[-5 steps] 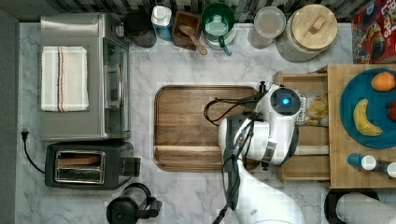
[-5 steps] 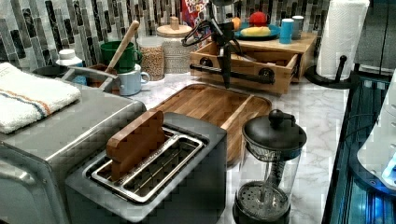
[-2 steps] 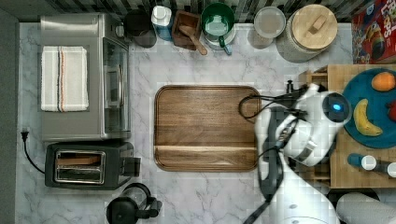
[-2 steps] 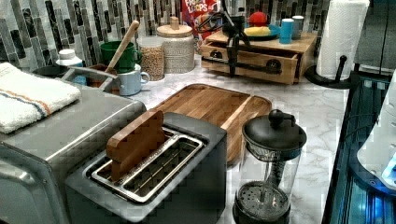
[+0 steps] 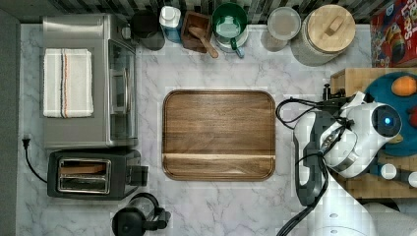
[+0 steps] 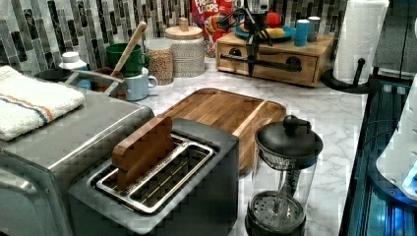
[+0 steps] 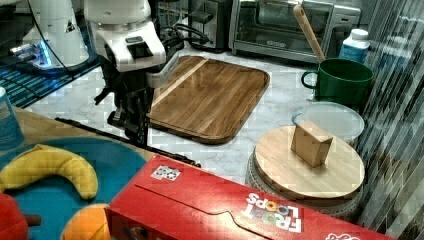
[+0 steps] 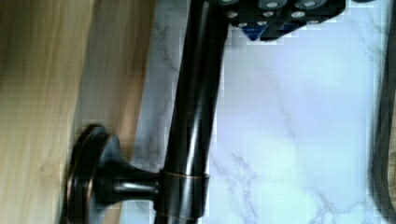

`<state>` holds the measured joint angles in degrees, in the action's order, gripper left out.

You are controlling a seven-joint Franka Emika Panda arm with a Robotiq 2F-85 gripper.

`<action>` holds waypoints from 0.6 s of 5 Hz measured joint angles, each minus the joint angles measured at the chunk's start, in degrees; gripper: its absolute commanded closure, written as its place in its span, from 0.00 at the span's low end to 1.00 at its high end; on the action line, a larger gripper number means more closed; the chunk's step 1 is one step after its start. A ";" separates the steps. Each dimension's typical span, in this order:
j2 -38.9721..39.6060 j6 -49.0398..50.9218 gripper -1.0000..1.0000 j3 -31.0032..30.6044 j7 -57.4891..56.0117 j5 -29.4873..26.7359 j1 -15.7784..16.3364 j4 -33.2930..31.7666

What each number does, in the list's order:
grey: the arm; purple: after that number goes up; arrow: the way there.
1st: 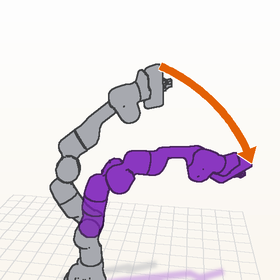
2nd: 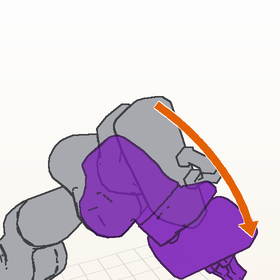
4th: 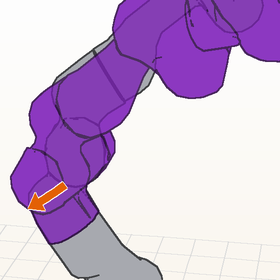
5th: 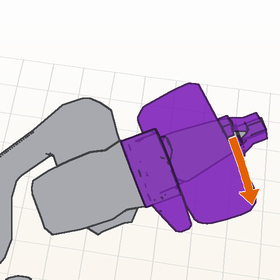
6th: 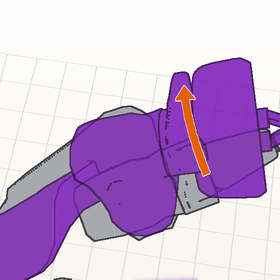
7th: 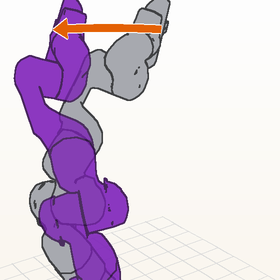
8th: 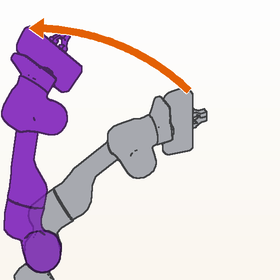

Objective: Close the drawer.

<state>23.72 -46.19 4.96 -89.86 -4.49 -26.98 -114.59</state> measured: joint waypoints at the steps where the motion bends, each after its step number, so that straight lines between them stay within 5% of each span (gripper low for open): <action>1: 0.17 0.20 1.00 0.11 0.06 1.76 0.48 0.22; 3: 0.24 -0.50 1.00 0.02 0.11 2.37 0.67 0.11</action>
<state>23.96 -46.69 4.98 -89.75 -2.12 -26.31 -114.48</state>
